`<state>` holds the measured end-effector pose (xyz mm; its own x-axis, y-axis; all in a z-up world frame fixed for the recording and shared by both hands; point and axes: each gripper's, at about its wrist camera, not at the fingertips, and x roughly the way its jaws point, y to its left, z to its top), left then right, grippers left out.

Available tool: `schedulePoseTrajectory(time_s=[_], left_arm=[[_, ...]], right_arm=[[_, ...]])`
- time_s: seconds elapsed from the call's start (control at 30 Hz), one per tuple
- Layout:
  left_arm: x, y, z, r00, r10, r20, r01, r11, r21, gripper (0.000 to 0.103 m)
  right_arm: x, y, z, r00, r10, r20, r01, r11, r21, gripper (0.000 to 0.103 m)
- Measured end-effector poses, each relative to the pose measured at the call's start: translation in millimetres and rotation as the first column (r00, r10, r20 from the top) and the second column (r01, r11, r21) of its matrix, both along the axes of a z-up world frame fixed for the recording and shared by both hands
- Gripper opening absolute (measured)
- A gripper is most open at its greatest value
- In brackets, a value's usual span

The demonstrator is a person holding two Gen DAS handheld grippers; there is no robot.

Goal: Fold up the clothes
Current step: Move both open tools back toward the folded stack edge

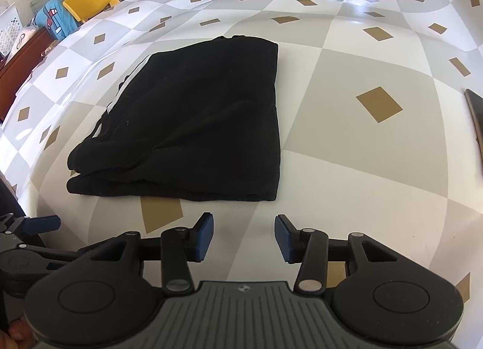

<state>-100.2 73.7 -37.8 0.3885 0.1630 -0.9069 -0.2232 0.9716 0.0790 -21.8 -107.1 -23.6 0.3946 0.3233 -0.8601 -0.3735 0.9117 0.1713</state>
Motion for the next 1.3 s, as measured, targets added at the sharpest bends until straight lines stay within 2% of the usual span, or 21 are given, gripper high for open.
schedulePoseTrajectory(time_s=[0.2,0.33,0.5,0.73,1.03,1.3], left_arm=[[3,3,0,1.0,0.003,0.004,-0.003,1.0,-0.021,0.103],[10,13,-1,0.999,0.032,0.022,-0.03,0.996,-0.084,0.103],[21,28,-2,0.996,0.079,0.049,-0.068,0.978,-0.196,0.103],[34,40,-2,0.988,0.116,0.097,-0.09,0.967,-0.239,0.103],[52,65,-1,0.97,0.191,0.151,-0.128,0.928,-0.351,0.103],[69,83,-9,0.957,0.239,0.167,-0.15,0.894,-0.422,0.103]], right_arm=[[2,1,0,1.0,0.007,-0.001,-0.007,1.0,0.009,0.044],[9,2,2,1.0,0.007,0.002,-0.007,0.999,0.032,0.044],[27,1,5,1.0,-0.016,0.009,0.015,0.997,0.079,0.044],[61,-2,1,0.997,-0.073,-0.023,0.076,0.988,0.138,0.044],[97,-1,-4,0.997,-0.072,-0.015,0.074,0.981,0.182,0.044],[127,-9,-11,0.992,-0.122,-0.041,0.128,0.96,0.249,0.045]])
